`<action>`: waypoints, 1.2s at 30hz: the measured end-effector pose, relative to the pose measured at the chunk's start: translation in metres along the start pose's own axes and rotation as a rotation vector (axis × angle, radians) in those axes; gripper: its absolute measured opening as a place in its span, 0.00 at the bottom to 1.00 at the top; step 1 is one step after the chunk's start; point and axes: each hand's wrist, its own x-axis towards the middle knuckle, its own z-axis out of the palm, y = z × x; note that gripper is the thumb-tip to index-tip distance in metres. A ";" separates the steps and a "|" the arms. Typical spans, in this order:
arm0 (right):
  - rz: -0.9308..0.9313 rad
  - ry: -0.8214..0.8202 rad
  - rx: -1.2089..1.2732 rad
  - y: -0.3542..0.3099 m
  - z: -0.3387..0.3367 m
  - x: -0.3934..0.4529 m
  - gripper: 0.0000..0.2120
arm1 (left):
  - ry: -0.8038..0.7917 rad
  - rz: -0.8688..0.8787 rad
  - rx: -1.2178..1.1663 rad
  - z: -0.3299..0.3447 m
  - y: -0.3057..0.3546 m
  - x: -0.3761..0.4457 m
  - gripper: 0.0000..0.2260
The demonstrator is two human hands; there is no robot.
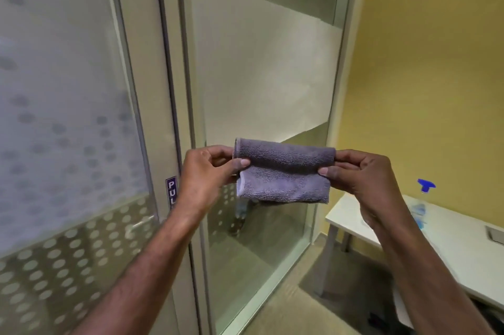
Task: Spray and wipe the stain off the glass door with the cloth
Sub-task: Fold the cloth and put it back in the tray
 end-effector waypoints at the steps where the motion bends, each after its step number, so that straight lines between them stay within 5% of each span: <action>1: -0.002 0.028 -0.016 0.002 -0.011 0.005 0.18 | -0.020 0.005 -0.021 0.014 -0.005 0.008 0.07; 24: 0.112 0.530 -0.405 0.131 -0.215 0.193 0.12 | -0.394 -0.108 -0.247 0.299 -0.188 0.261 0.03; 36: 0.148 0.746 -0.410 0.224 -0.307 0.264 0.14 | -0.544 -0.245 -0.257 0.440 -0.294 0.339 0.03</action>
